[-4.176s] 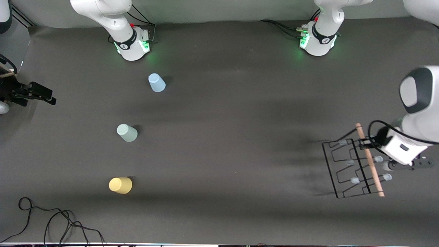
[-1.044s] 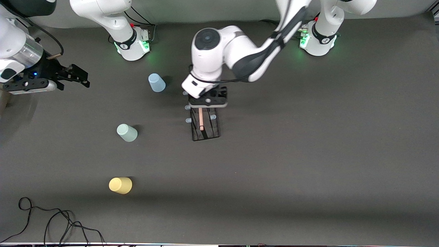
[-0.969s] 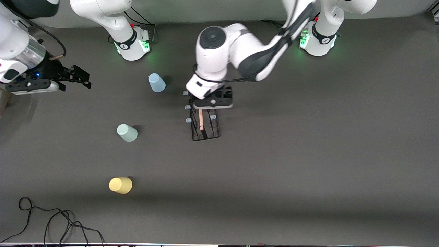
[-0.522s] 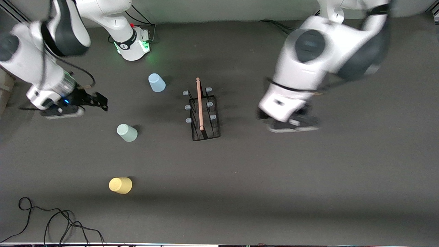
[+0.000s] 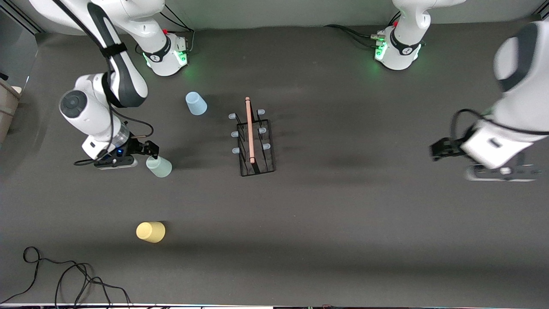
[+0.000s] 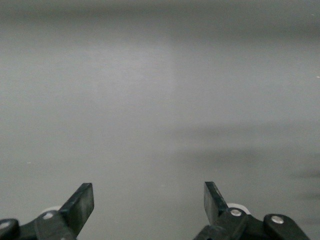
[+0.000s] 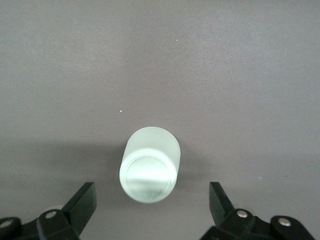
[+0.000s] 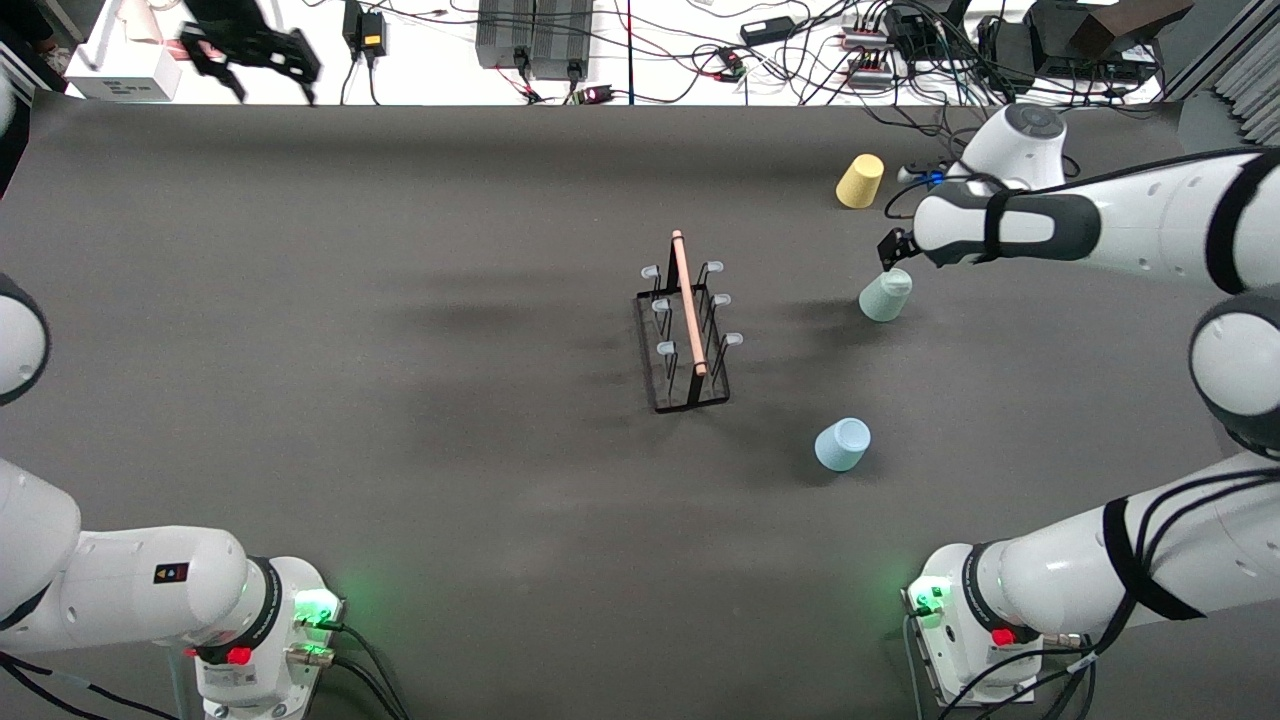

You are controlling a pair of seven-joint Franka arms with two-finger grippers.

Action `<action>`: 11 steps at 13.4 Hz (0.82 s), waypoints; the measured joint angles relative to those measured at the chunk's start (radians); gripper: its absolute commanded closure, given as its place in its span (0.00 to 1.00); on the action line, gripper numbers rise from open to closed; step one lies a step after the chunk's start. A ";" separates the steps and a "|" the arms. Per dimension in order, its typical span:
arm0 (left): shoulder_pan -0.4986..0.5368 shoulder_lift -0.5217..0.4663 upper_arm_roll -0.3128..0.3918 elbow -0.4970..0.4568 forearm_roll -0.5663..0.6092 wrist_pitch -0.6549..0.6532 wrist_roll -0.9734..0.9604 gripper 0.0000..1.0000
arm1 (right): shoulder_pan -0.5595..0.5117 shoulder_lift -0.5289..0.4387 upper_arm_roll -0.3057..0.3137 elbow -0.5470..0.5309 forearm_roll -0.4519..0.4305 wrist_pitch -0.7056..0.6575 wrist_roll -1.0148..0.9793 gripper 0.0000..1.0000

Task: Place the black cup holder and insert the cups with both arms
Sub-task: 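Grasp the pale green cup with the right gripper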

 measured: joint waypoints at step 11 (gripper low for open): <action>0.092 -0.191 0.014 -0.214 -0.055 0.073 0.137 0.00 | 0.015 0.095 0.003 0.015 0.000 0.074 0.001 0.84</action>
